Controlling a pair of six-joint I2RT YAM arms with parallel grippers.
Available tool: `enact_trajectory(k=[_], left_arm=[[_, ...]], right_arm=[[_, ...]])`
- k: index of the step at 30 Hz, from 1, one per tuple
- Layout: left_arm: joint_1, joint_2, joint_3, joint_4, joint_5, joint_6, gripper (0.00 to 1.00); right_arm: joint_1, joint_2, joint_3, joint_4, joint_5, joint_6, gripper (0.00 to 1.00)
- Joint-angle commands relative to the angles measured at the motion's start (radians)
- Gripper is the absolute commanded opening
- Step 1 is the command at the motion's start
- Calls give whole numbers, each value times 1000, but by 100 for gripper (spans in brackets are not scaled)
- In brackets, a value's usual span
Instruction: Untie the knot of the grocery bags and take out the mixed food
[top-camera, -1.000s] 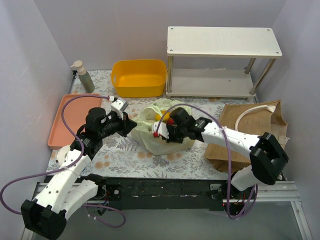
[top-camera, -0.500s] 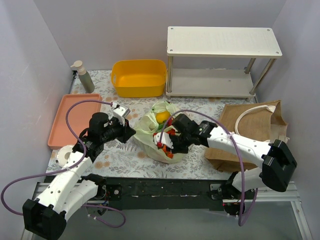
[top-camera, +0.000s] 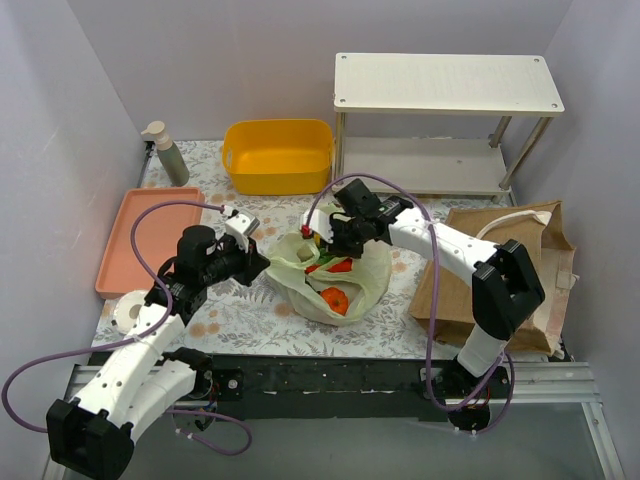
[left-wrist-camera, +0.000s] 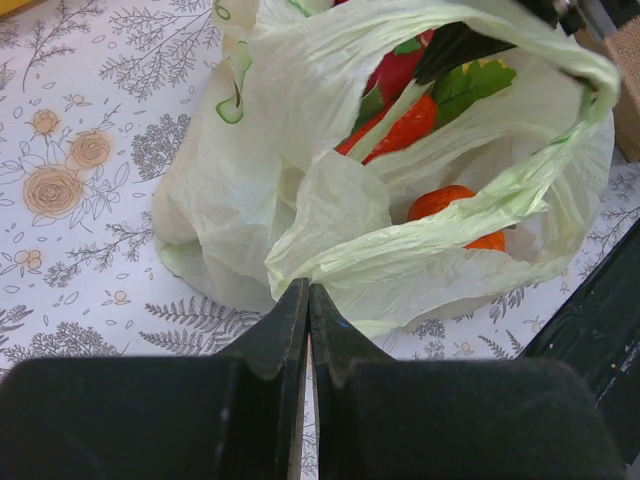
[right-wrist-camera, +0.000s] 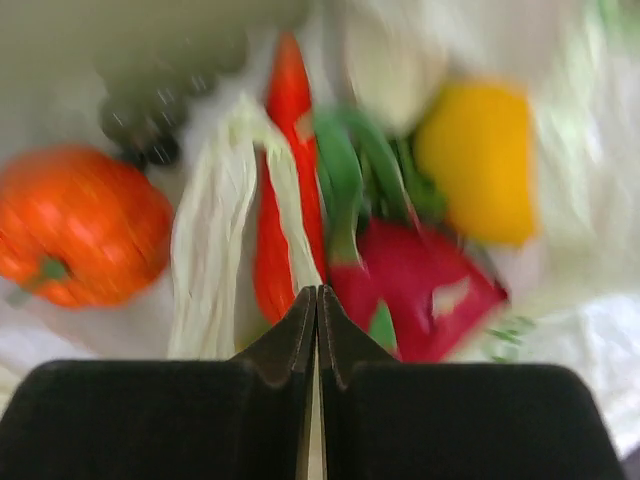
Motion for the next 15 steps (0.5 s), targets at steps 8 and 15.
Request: enact_trajectory(k=[8, 15], left_arm=[[53, 48, 3, 93, 71, 57, 0], [93, 112, 34, 110, 145, 41, 0]], right_arm=[[-312, -244, -98, -208, 100, -216, 6], [-145, -148, 172, -285, -35, -320, 16]])
